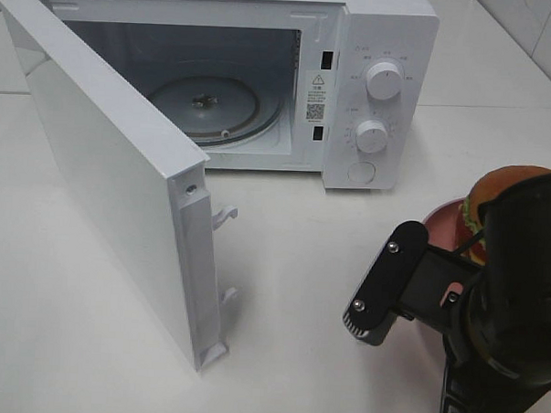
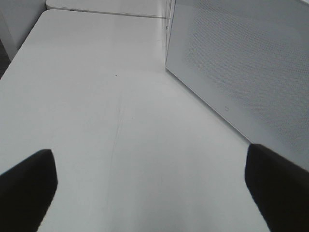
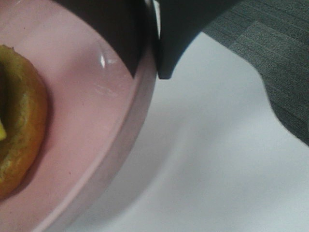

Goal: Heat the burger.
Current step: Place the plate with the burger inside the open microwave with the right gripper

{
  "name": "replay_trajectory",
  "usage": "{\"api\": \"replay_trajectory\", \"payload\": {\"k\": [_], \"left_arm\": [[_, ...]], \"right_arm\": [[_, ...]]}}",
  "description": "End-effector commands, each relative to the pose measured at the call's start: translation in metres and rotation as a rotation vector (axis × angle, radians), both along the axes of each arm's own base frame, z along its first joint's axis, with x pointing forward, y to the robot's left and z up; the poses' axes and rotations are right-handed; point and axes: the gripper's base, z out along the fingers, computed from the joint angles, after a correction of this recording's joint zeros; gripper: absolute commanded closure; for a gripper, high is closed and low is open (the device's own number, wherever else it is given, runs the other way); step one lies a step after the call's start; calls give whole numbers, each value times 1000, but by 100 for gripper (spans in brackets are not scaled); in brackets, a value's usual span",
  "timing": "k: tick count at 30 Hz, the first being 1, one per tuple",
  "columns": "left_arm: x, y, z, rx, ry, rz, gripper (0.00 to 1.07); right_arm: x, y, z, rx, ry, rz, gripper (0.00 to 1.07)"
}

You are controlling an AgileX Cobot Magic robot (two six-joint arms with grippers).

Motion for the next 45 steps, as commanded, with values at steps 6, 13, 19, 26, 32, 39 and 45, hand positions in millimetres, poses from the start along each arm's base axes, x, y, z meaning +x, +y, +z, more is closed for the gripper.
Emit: {"api": "replay_trajectory", "payload": {"k": [6, 13, 19, 26, 32, 39, 45], "left_arm": [[-3, -1, 0, -3, -35, -5, 9], [-3, -1, 0, -3, -35, -5, 9], [-3, -1, 0, -3, -35, -5, 9], [-3, -1, 0, -3, -35, -5, 9], [-3, -1, 0, -3, -35, -5, 9], [-3, -1, 0, -3, -35, -5, 9], [-3, -1, 0, -3, -35, -5, 9]], "right_arm": [[7, 4, 4, -37, -48, 204, 107], [12, 11, 6, -47, -70, 392, 107], [13, 15, 5, -58, -53, 510, 107], [14, 21, 4, -47, -46, 625, 107], [20, 25, 6, -93, -67, 800, 107], [37, 19, 6, -56, -75, 856, 107], [49, 16, 6, -16, -83, 958, 107]]}}
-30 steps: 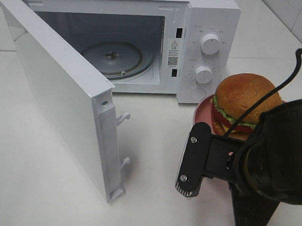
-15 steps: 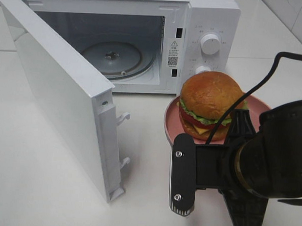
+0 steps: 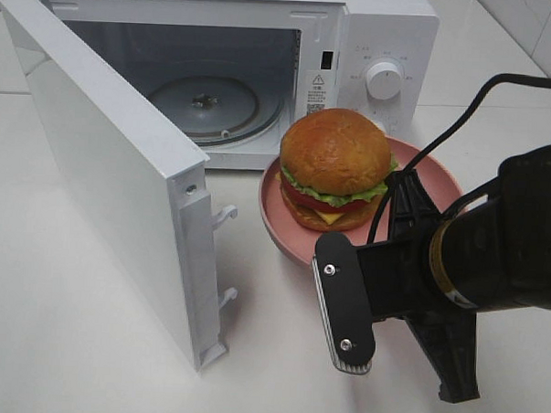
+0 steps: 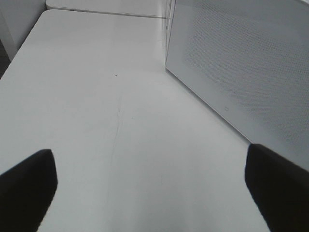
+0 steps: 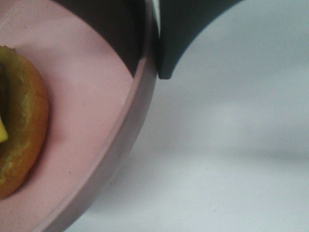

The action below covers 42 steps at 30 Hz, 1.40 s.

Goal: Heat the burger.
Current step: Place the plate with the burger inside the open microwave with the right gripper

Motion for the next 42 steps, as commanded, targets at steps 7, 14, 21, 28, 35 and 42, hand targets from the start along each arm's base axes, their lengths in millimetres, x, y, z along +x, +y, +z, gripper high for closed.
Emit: {"api": "replay_trajectory", "payload": {"k": [7, 14, 21, 28, 35, 42], "left_arm": [[-3, -1, 0, -3, -35, -5, 9], [-3, -1, 0, -3, -35, -5, 9], [-3, -1, 0, -3, -35, -5, 9], [-3, -1, 0, -3, -35, -5, 9], [-3, -1, 0, -3, -35, -5, 9], [-3, -1, 0, -3, -35, -5, 9]], "right_arm": [[17, -4, 4, 32, -12, 231, 107], [29, -17, 5, 41, 25, 287, 107], [41, -23, 13, 36, 20, 407, 107], [50, -25, 20, 32, -12, 490, 107], [51, -28, 21, 7, -8, 506, 107], [57, -21, 29, 24, -11, 503, 107]]}}
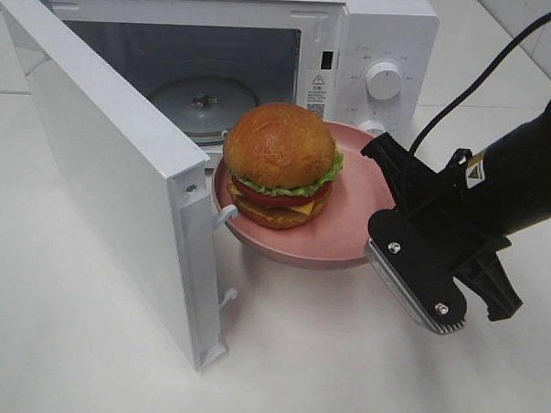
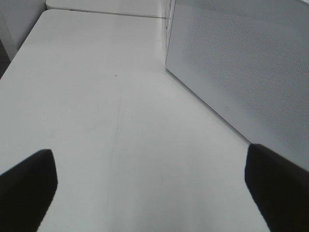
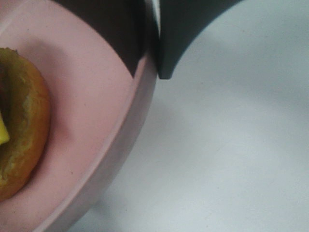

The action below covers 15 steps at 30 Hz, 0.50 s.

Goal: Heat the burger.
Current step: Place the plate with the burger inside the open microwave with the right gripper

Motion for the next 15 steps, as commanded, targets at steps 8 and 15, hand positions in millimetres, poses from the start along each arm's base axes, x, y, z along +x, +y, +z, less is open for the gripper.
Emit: {"api": "replay_trajectory", "payload": {"k": [8, 15], "left_arm": [[-3, -1, 0, -3, -35, -5, 9], [-3, -1, 0, -3, -35, -5, 9]], "right_arm": [[15, 24, 19, 78, -59, 6, 107], [24, 31, 20, 78, -56, 9, 107]]}}
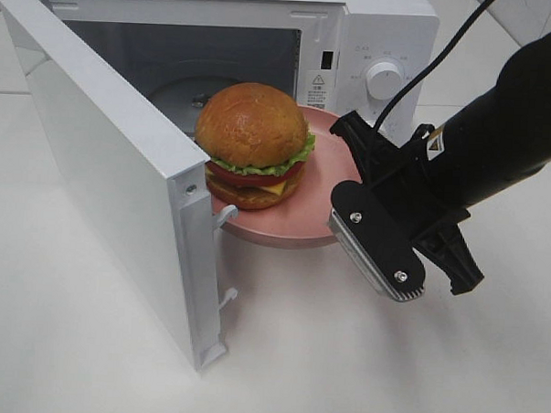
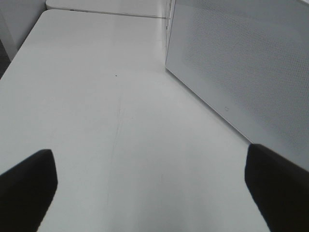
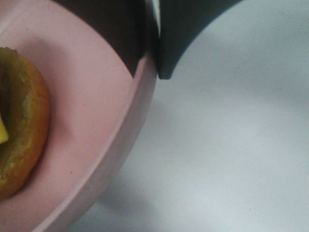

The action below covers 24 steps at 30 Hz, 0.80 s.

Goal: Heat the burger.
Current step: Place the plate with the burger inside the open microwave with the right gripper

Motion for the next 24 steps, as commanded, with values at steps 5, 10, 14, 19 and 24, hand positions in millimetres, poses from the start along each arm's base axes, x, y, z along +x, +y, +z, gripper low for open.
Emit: {"api": "replay_trajectory", "payload": {"k": [5, 10, 14, 19, 24], "left_arm": [[-3, 0, 0, -2, -35, -4, 9], [-3, 0, 0, -2, -35, -4, 9], [-3, 0, 0, -2, -35, -4, 9], [-3, 0, 0, -2, -35, -4, 9], [-3, 0, 0, -2, -35, -4, 9]], "right_arm": [[14, 13, 15, 73, -50, -23, 107], [18, 18, 17, 90, -42, -17, 107], [22, 25, 17, 89, -35, -5, 107], [27, 36, 14, 86, -29, 14, 107], [36, 45, 11, 83, -23, 21, 107]]}}
